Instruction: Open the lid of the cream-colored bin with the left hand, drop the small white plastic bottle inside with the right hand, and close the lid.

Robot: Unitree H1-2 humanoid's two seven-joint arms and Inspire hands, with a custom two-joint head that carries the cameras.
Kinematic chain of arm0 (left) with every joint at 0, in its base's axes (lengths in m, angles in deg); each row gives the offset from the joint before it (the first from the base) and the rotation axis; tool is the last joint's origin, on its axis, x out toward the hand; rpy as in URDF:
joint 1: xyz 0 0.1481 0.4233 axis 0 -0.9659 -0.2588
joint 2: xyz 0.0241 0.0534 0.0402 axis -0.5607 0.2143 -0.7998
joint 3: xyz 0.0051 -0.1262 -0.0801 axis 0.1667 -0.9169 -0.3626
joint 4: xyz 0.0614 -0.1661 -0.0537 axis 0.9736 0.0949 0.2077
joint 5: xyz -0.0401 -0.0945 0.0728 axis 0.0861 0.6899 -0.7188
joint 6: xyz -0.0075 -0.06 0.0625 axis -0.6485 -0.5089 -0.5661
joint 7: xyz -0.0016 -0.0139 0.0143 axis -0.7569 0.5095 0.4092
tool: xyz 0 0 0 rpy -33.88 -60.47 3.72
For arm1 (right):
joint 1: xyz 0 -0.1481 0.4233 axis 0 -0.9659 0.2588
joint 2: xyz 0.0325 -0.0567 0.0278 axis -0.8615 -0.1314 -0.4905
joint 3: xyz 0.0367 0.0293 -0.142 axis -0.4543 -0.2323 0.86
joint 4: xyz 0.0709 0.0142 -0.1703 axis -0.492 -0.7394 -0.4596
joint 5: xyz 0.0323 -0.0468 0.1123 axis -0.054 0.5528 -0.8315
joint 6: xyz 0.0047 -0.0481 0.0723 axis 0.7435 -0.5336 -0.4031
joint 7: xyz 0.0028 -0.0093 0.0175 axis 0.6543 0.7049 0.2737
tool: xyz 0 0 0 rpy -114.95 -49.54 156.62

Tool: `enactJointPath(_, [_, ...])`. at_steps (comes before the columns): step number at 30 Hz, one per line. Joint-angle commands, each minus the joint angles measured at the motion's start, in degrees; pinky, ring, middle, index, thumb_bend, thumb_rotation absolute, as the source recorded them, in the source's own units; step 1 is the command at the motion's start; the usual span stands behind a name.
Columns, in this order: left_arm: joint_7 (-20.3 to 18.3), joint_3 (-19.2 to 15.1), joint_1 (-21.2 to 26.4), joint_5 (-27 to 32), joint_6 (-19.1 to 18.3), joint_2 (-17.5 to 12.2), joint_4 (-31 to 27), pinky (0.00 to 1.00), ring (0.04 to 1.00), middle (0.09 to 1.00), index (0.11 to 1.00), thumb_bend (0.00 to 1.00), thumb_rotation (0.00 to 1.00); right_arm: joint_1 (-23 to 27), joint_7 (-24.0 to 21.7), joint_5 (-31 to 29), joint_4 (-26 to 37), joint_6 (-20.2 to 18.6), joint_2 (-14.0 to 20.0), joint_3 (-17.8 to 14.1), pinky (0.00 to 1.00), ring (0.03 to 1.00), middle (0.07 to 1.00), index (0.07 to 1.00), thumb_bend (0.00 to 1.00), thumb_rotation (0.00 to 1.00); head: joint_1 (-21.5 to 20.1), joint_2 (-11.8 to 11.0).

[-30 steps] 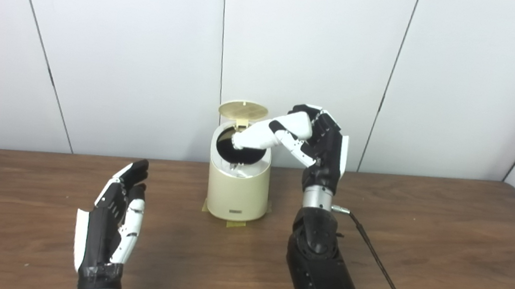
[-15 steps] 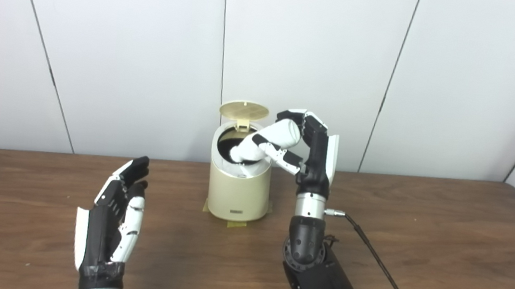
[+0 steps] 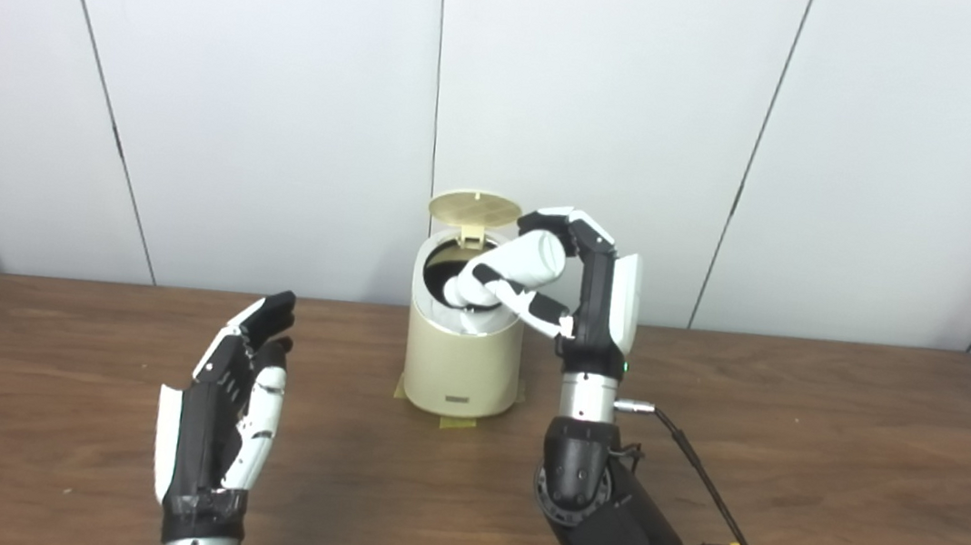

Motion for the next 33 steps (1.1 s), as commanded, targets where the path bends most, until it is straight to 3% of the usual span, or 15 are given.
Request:
enactJointPath(1, [0.3, 0.3, 2.0, -0.4, 2.2, 0.2, -1.6, 0.78, 0.828, 0.83, 0.809, 0.25, 0.65, 3.5, 1.3, 0.9, 1.0, 1.7, 1.1, 1.5, 0.51, 0.568, 0.624, 0.615, 0.71, 0.09, 0.0, 0.1])
enactJointPath(2, [0.3, 0.3, 2.0, -0.6, 2.1, 0.2, -1.6, 0.78, 0.827, 0.83, 0.809, 0.25, 0.65, 3.5, 1.4, 1.0, 0.8, 1.7, 1.5, 2.3, 0.59, 0.668, 0.725, 0.712, 0.84, 0.16, 0.0, 0.1])
enactJointPath(6, [0.3, 0.3, 1.7, -0.8, 1.8, 0.2, -1.8, 0.8, 0.827, 0.827, 0.809, 0.26, 0.65, 3.4, 0.3, 0.2, 1.0, 1.7, 2.5, 4.2, 0.82, 0.908, 0.959, 0.975, 0.92, 0.37, -0.1, 0.3])
enactJointPath(11, [0.3, 0.3, 1.8, -1.0, 1.7, 0.2, -1.6, 0.8, 0.829, 0.827, 0.808, 0.27, 0.65, 3.1, -2.3, -0.1, 1.6, 1.7, 2.9, 4.0, 0.87, 0.943, 0.999, 0.999, 0.95, 0.42, -0.1, 0.2])
enactJointPath(20, [0.1, 0.4, 1.8, -0.7, 1.7, 0.1, -1.5, 0.8, 0.828, 0.827, 0.809, 0.26, 0.65, 2.2, -7.9, 0.6, 1.9, 1.7, 2.0, 0.2, 0.88, 0.992, 1.0, 1.0, 0.98, 0.4, -0.3, 0.2])
enactJointPath(24, [0.2, 0.3, 1.8, -0.6, 1.9, 0.1, -1.4, 0.8, 0.826, 0.826, 0.809, 0.25, 0.64, 2.2, -7.6, 1.2, 1.9, 1.7, 1.7, -0.4, 0.9, 0.995, 1.0, 1.0, 0.96, 0.39, -0.3, 0.3])
enactJointPath(26, [0.3, 0.3, 1.9, -0.5, 2.0, 0.1, -1.4, 0.8, 0.827, 0.827, 0.809, 0.26, 0.64, 2.2, -7.4, 1.2, 1.8, 1.7, 1.6, -0.5, 0.85, 0.96, 1.0, 1.0, 0.95, 0.38, -0.3, 0.2])
enactJointPath(29, [0.2, 0.3, 1.9, -0.4, 1.9, 0.0, -1.4, 0.8, 0.827, 0.827, 0.809, 0.26, 0.65, 2.0, -7.1, 0.4, 2.5, 1.7, 1.6, -0.3, 0.89, 0.986, 1.0, 1.0, 0.95, 0.38, -0.5, 0.1])
enactJointPath(33, [0.0, 0.1, 2.0, -0.2, 2.0, -0.4, -0.9, 0.8, 0.832, 0.831, 0.814, 0.25, 0.66, 1.2, -4.2, -1.4, 4.0, 1.7, 2.5, 1.4, 0.94, 0.975, 1.0, 1.0, 0.89, 0.48, -0.9, -0.3])
